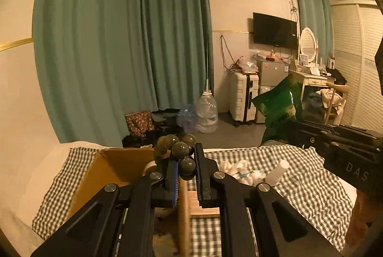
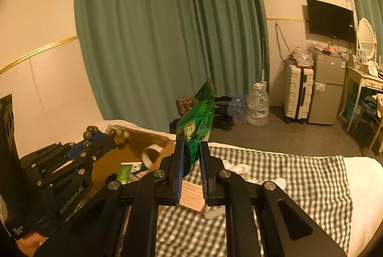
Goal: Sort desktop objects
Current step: 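Carry the bead bracelet and green packet over the cardboard box with both grippers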
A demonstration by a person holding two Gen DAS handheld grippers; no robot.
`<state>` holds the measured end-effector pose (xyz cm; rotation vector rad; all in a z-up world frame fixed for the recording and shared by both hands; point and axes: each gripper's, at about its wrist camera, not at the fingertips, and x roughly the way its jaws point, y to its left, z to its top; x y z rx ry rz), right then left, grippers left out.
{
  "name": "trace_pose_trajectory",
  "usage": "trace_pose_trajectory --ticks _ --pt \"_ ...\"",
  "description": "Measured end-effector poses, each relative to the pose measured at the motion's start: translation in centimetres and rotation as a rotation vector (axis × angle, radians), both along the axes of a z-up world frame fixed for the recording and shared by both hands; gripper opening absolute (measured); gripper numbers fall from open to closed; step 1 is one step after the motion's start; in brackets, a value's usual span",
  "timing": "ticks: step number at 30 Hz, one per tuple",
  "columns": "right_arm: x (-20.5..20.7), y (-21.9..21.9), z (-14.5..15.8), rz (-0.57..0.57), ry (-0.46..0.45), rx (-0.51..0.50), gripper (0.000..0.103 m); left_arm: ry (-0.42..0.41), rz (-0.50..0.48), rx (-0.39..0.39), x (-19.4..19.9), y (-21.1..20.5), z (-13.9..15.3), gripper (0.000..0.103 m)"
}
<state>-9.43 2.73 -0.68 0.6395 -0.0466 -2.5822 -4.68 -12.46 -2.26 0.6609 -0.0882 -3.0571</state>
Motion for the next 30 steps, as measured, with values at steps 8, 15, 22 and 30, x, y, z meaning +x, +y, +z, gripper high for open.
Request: trace_pose_trajectory --ticks 8,15,22,30 --pt "0.1 -5.3 1.4 0.042 -0.054 -0.014 0.012 -0.023 0.077 0.031 0.0 -4.9 0.3 0.011" --pt "0.2 -10.6 -0.1 0.111 -0.043 0.07 0.012 -0.113 0.134 0.048 -0.8 -8.2 -2.2 0.011" --pt "-1.7 -14.8 -3.3 0.214 -0.047 0.161 0.012 -0.208 0.19 0.071 -2.3 -11.9 -5.1 0.011" --pt "-4.9 -17.5 -8.3 0.286 -0.131 0.245 0.012 -0.342 0.19 0.075 -4.0 -12.8 -9.0 0.011"
